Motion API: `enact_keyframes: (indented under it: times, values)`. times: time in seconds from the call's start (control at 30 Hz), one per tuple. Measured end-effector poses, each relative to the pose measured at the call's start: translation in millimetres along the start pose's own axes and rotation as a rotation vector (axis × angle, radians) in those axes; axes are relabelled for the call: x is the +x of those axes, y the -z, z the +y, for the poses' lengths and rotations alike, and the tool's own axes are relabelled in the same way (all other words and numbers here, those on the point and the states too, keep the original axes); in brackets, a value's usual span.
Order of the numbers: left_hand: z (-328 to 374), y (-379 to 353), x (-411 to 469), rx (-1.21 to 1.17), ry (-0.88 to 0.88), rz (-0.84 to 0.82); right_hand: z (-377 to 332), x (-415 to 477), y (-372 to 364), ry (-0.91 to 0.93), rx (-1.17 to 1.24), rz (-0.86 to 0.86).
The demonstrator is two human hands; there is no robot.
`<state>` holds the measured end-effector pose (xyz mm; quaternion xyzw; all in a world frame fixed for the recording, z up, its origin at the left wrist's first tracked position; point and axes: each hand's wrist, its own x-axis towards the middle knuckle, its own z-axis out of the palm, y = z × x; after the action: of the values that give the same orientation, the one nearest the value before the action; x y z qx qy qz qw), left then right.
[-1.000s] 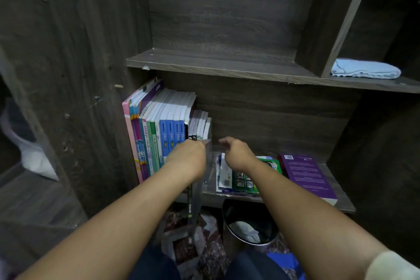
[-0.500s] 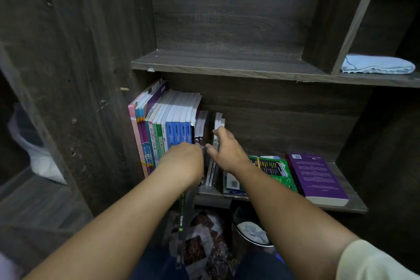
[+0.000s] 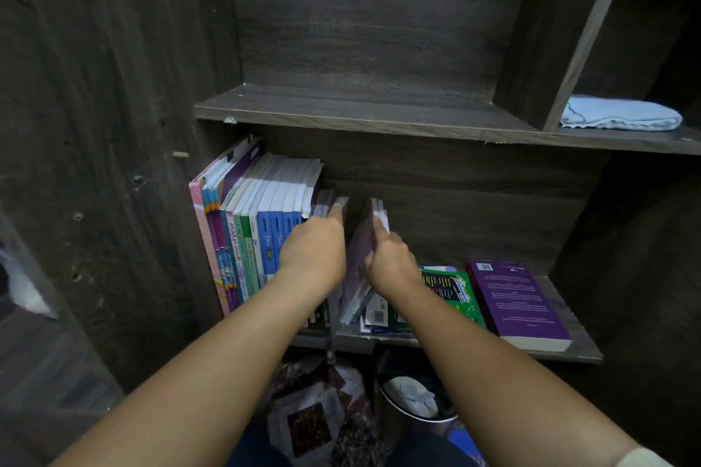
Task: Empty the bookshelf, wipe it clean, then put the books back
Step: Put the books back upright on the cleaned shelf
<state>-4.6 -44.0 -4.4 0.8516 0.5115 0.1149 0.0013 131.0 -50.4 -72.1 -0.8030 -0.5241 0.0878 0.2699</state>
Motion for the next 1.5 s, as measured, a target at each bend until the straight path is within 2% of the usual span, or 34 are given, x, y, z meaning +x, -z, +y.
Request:
enact_keyframes:
  times: [0.13, 0.27, 0.4, 0.77, 0.97, 1.1, 1.23, 1.43, 1.5]
  values:
    - [-7, -32, 9, -0.023, 0.022, 0.071, -3, 1, 0, 0.043, -0.020, -0.061]
    - [-17, -53, 1, 0.119, -0.119, 0.277, 0, 1, 6, 0.092, -0.030, -0.119]
    - [-28, -56, -4, 0.285, -0.232, 0.317, 1, 0, 11, 0.112, 0.012, -0.143]
    - [-32, -75, 19, 0.500, -0.092, 0.365, 1, 1, 16, 0.088, 0.014, -0.259]
    - [-53, -89, 6, 0.382, -0.014, 0.577, -8, 2, 16, 0.061, 0.053, -0.304]
    - [-71, -92, -9, 0.267, 0.030, 0.655, -29, -1, 10, 0.070, 0.131, -0.328]
    - [-85, -84, -14, 0.253, 0.005, 0.614, -29, -7, 7, 0.016, 0.166, -0.393]
    - [-71, -84, -22, 0.160, 0.038, 0.537, -3, -12, 12, -0.009, 0.098, -0.345]
    - [-61, -88, -25, 0.138, -0.002, 0.523, 7, -14, 19, 0.003, 0.029, -0.312]
